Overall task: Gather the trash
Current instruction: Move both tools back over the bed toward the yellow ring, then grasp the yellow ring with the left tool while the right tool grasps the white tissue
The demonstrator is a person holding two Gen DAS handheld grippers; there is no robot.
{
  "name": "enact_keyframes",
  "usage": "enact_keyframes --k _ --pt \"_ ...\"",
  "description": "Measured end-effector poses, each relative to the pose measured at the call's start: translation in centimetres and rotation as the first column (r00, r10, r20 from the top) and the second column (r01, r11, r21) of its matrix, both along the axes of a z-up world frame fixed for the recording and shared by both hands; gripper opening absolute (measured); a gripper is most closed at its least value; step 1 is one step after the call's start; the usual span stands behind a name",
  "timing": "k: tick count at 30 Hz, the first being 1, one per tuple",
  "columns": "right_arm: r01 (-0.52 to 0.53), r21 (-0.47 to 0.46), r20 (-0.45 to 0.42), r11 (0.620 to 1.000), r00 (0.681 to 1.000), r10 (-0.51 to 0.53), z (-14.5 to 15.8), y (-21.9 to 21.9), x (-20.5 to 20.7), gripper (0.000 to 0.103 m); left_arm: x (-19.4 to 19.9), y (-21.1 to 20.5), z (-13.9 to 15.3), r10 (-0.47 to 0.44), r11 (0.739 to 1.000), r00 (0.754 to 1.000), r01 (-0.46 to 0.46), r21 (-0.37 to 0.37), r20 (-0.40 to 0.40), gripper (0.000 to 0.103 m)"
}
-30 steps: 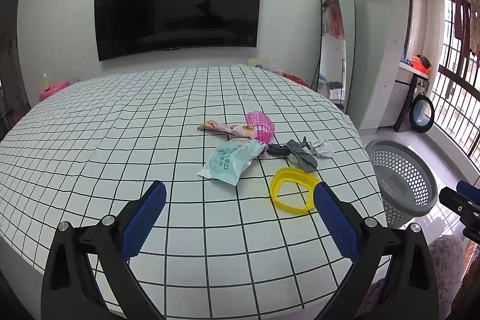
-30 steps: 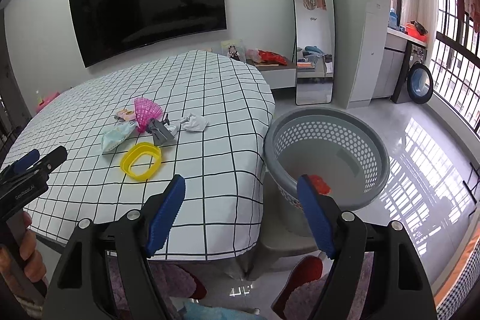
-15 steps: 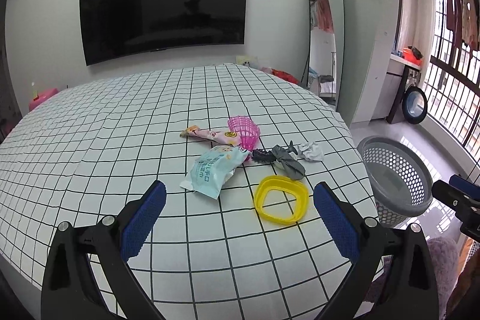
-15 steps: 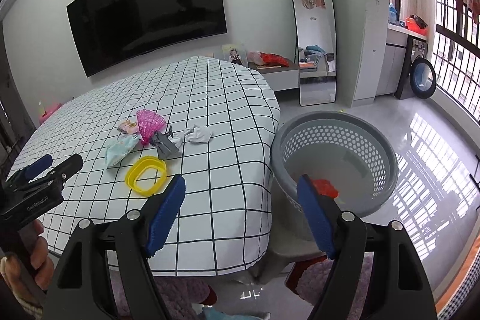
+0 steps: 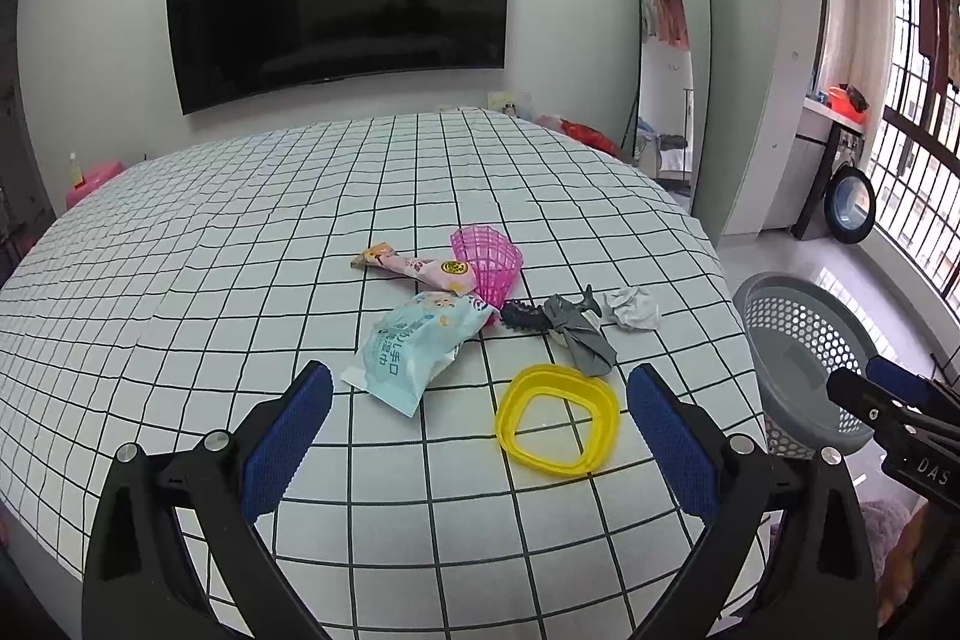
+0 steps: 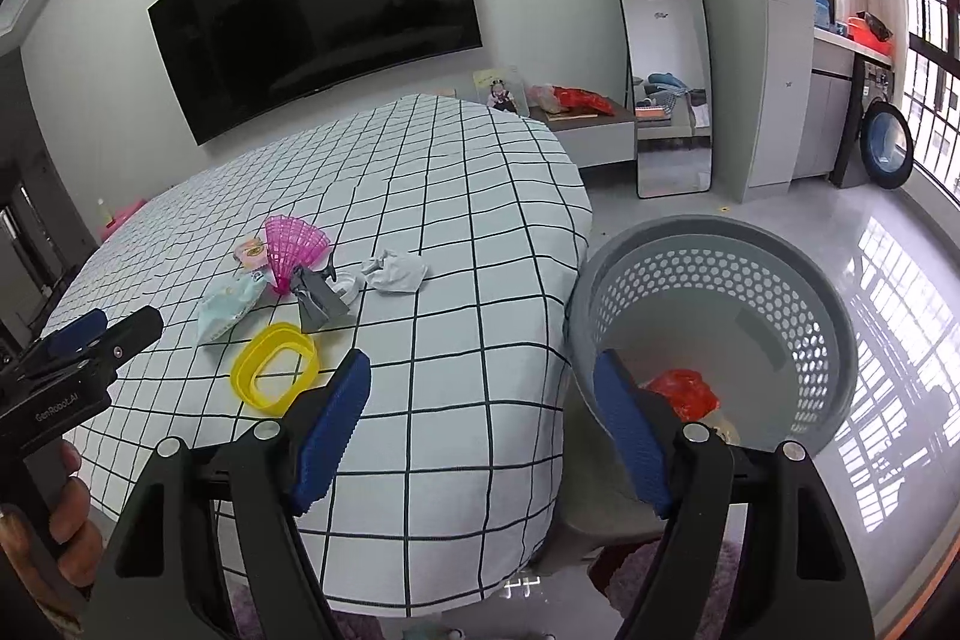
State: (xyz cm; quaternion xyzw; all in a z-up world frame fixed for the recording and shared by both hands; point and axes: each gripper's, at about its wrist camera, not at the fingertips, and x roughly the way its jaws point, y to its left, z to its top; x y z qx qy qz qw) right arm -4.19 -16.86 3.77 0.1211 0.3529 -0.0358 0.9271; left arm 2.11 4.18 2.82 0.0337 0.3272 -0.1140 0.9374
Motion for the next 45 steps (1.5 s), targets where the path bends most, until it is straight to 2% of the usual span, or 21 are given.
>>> enact_keyframes --k 9,15,22,30,36,45 --pt "-0.068 0.011 -0.03 0.998 0.997 0.068 -0.2 -0.8 6.1 0.073 3.3 -0.5 0.7 0.058 0.998 0.998 -0.058 0.022 0.0 0.097" --pt "-0.125 -0.018 -0.034 0.992 0.992 0.124 0.5 0.5 7.1 0.073 3.2 1.6 1.5 0.12 0.992 0.992 -0.121 0.038 0.032 0.097" --pt "-0.204 0.028 -0.068 0.979 0.976 0.205 -0.8 2.0 7.6 0.073 2.8 3.0 0.4 0.19 0.979 0.982 -0.19 0.07 0.008 0.097" --pt "-0.235 0.034 -0.09 0.971 0.967 0.237 -2.0 3.1 8.5 0.073 2.1 2.2 -1.9 0.164 0.984 0.985 -0.16 0.073 -0.053 0.097" --pt "-0.249 0.017 -0.111 0.968 0.962 0.25 -2.9 2.8 9.5 0.073 2.3 -0.2 -4.1 0.112 0.992 0.987 -0.105 0.068 -0.118 0.097" --pt "-0.2 0.013 -0.111 0.98 0.974 0.2 -2.9 0.4 10.3 0.073 3.3 -3.8 -6.5 0.04 0.997 0.98 -0.027 0.068 -0.197 0.097"
